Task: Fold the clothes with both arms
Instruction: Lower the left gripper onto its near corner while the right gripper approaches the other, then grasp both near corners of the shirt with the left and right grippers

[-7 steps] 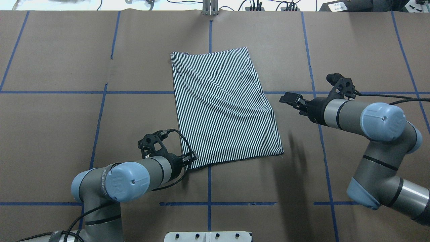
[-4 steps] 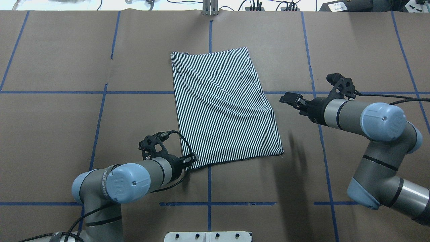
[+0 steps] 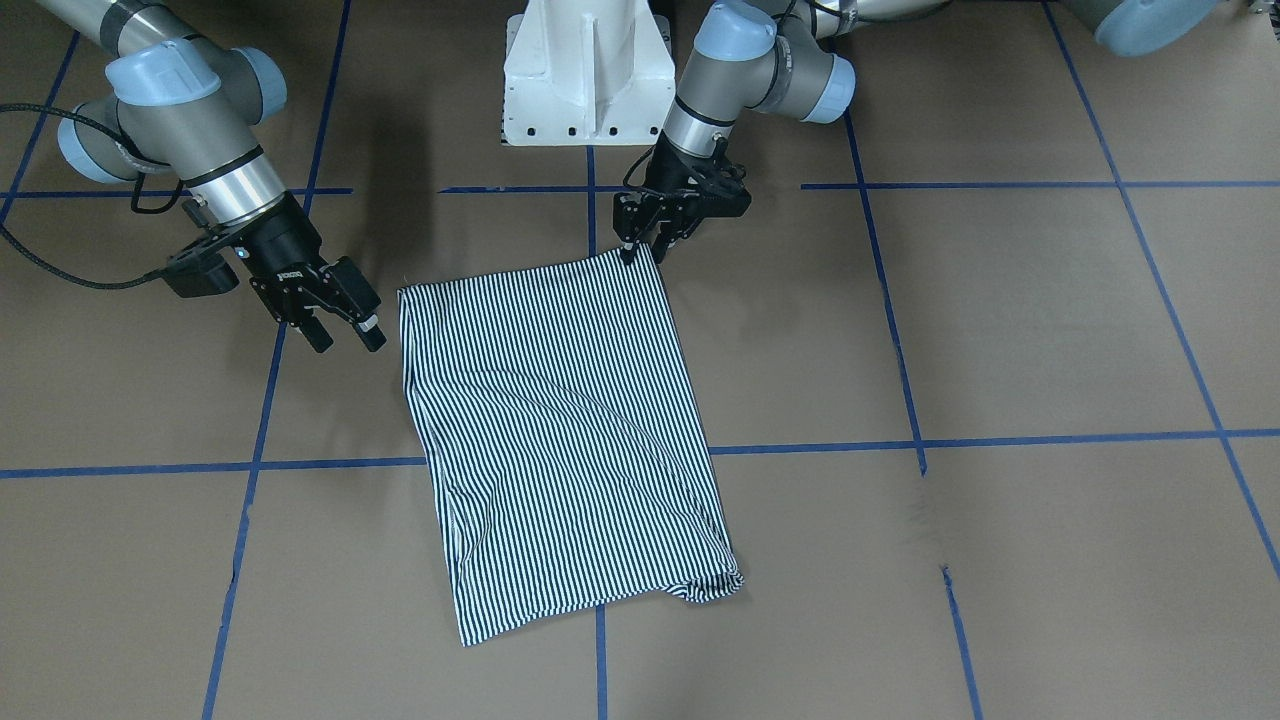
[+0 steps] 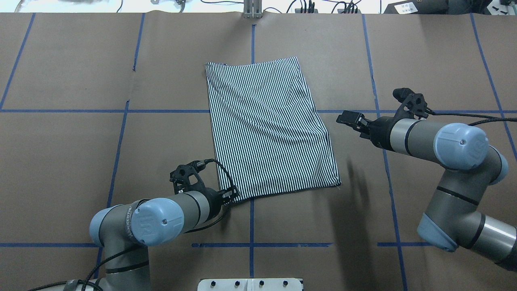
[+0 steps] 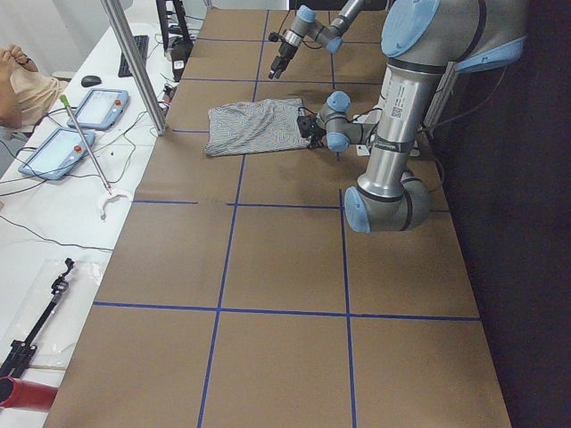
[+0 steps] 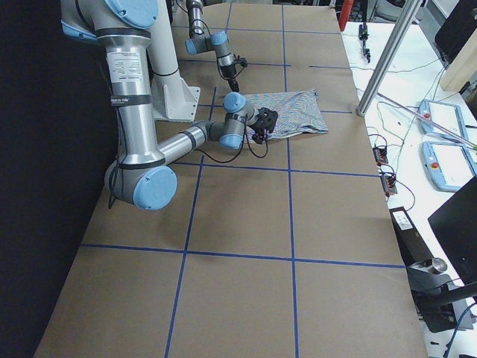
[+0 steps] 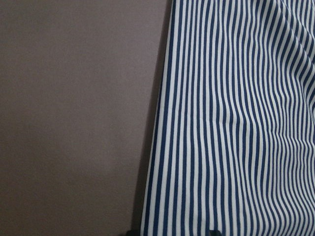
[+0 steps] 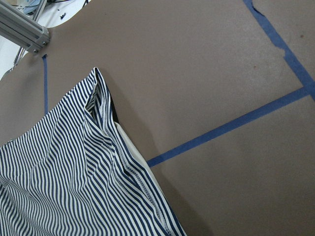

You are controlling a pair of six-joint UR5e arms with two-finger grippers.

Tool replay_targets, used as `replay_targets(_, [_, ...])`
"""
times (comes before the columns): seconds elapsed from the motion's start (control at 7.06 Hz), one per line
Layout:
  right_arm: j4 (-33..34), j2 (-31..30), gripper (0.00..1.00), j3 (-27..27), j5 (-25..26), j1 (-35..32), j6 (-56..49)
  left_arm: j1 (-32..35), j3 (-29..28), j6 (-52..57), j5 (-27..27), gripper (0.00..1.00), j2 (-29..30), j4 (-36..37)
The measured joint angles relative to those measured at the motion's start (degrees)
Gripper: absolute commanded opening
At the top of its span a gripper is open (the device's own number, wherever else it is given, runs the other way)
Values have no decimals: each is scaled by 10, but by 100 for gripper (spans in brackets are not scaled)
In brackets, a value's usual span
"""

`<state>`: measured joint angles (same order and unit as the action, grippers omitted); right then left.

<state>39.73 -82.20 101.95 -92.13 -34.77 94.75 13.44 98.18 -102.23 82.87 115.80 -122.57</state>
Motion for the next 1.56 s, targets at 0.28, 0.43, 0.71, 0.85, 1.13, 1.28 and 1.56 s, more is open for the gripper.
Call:
replay_targets(0.28, [0, 0, 100, 0, 0, 0, 0, -5, 0, 1, 1, 0, 0, -1])
replay_targets(0.43, [0, 0, 100, 0, 0, 0, 0, -5, 0, 6, 1, 0, 1, -1])
replay_targets(0.71, [0, 0, 99, 0, 0, 2, 0, -3, 7, 29, 2, 0, 0, 1])
replay_targets(0.85, [1, 1, 97, 1, 3, 6, 5, 0, 10, 47, 3, 0, -3, 1])
replay_targets(1.13, [48, 2, 91, 31, 21, 40, 31, 3, 36, 58, 4, 0, -30, 1])
replay_targets(1.28, [116, 6, 89, 74, 37, 69, 56, 3, 62, 59, 3, 0, -55, 1])
replay_targets(1.56, [258, 52, 78, 127, 100, 151, 134, 1, 104, 58, 1, 0, -96, 1])
